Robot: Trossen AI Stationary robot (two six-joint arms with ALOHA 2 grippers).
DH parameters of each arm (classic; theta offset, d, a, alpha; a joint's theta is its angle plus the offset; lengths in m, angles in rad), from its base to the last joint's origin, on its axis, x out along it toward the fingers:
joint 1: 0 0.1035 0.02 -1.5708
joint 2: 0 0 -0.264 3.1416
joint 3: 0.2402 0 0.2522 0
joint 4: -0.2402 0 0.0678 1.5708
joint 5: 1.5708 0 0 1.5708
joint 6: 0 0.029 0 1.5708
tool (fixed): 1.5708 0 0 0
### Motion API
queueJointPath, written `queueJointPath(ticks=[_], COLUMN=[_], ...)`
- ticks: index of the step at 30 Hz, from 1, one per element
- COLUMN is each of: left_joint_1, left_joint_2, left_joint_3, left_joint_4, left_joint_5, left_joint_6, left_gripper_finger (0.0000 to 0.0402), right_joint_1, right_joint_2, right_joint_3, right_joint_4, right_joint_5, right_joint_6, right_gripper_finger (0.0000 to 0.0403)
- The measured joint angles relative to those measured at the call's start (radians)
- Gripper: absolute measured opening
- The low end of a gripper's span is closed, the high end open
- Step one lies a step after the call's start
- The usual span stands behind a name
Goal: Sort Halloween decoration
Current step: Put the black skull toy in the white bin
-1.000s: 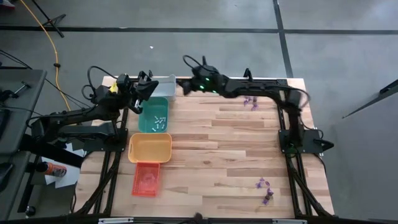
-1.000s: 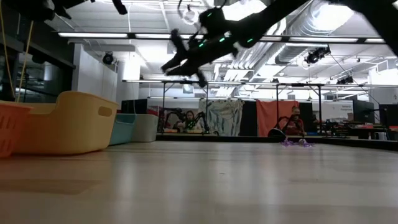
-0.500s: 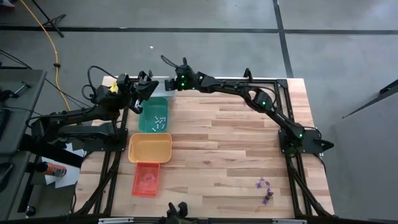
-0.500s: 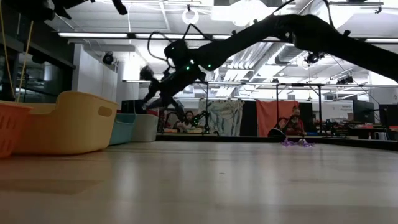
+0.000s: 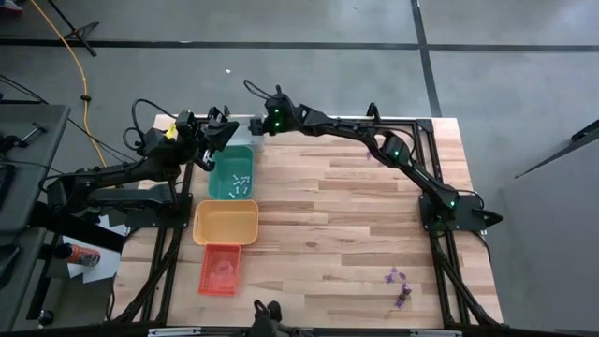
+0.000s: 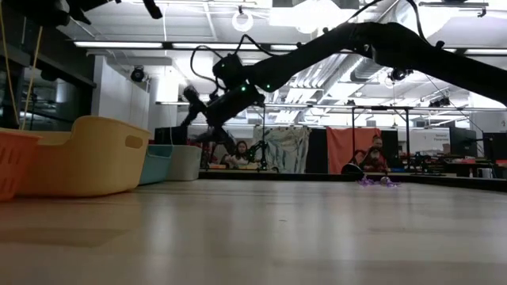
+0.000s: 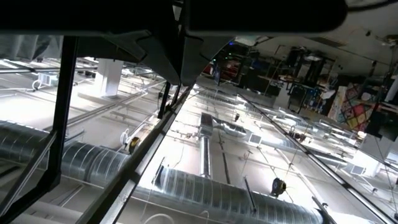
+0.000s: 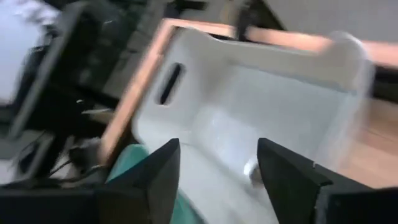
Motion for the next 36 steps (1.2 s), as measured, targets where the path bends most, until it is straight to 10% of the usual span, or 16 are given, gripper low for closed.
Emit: queueJointPath(ticks=[7,13,20,28,36], left_joint_1=[0.0,0.0,0.0,0.0,0.0], left_joint_2=[0.0,0.0,0.0,0.007,0.014], left_joint_3=[0.0,0.0,0.0,0.0,0.0], left_joint_4=[-0.001,-0.024,-0.03,-0.03,-0.035], left_joint_5=[0.0,0.0,0.0,-0.007,-0.01], left_joint_6=[0.0,0.0,0.0,0.0,0.0], left_gripper_finger=[0.0,0.0,0.0,0.0,0.0], right_joint_1=[-0.043,-0.068,-0.116,-0.22,-0.32], right_joint_2=[-0.073,-0.276,-0.659,-1.137,-1.193], right_joint_3=[0.108,0.025,-0.523,-1.252,-1.452], right_joint_4=[-0.203,-0.596,-0.519,-0.454,-0.419], right_joint_5=[-0.072,0.158,0.278,0.369,0.399], right_joint_6=[-0.255,-0.612,-0.63,-0.268,-0.058], right_gripper_finger=[0.022,0.022,0.022,0.022,0.022])
